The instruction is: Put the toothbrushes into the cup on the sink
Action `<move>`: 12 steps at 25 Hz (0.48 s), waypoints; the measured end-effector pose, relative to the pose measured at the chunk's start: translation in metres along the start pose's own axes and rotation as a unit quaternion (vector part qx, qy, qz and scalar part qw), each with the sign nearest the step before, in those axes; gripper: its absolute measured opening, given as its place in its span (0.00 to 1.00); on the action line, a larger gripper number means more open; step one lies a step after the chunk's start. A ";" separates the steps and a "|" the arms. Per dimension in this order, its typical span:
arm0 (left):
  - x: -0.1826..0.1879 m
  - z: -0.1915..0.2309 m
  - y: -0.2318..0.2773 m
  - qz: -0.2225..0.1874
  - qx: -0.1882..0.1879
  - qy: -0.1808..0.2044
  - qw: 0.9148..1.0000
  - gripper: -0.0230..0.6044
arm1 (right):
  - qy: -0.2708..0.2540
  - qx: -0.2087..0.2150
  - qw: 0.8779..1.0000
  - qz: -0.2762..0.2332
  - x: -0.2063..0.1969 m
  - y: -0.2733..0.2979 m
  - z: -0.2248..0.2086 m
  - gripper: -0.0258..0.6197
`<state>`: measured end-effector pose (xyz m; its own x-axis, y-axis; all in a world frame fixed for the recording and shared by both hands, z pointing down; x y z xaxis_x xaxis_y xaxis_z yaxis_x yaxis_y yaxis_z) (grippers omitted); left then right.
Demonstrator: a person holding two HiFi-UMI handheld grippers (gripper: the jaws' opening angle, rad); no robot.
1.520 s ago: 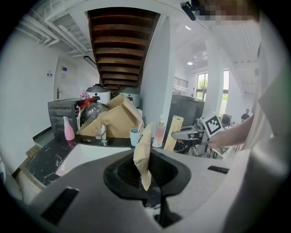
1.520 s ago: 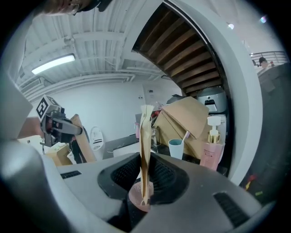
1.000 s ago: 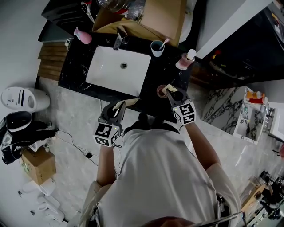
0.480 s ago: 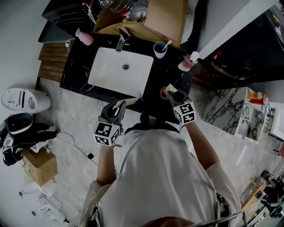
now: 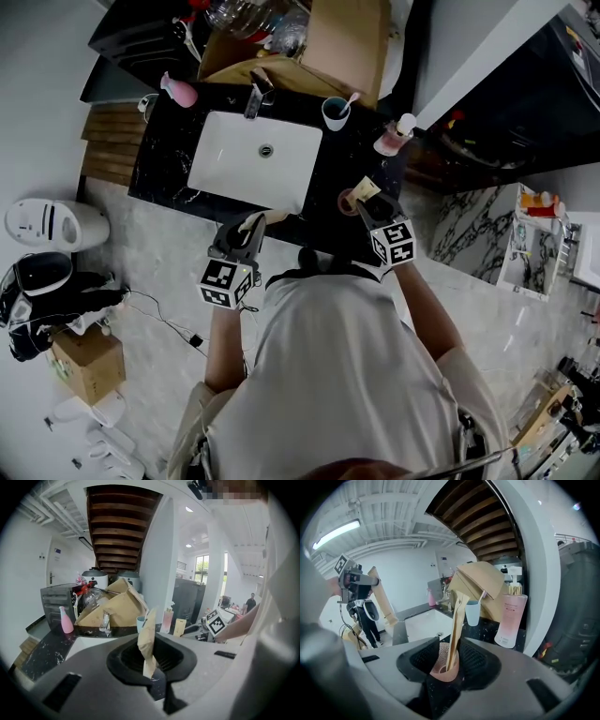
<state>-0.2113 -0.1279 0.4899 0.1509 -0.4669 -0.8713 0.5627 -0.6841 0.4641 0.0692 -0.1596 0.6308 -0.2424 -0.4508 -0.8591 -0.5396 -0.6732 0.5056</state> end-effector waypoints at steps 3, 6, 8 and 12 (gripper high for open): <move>0.004 -0.002 0.005 -0.002 -0.011 0.007 1.000 0.09 | 0.005 -0.004 1.000 -0.001 -0.001 -0.006 0.000 0.27; 0.008 -0.006 0.011 -0.003 -0.023 0.015 1.000 0.09 | 0.006 -0.008 1.000 -0.004 -0.001 -0.015 0.000 0.27; 0.011 -0.010 0.015 -0.004 -0.034 0.021 0.999 0.09 | 0.007 -0.011 1.000 -0.004 -0.002 -0.022 0.000 0.27; 0.020 -0.019 0.027 -0.006 -0.055 0.035 0.998 0.09 | 0.014 -0.024 1.000 -0.006 -0.004 -0.036 -0.004 0.27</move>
<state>-0.1776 -0.1454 0.4824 0.1981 -0.4166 -0.8872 0.6502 -0.6216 0.4370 0.0928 -0.1363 0.6165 -0.2133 -0.4574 -0.8633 -0.5036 -0.7058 0.4983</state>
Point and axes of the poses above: the fingertips, and each gripper's own axes: y forward along the fingers, z to its left, x out of its top, the point moved 5 cm from there along -y, backward along the fingers, and after that the axes turned 5 degrees about -y, right-handed, at the moved point
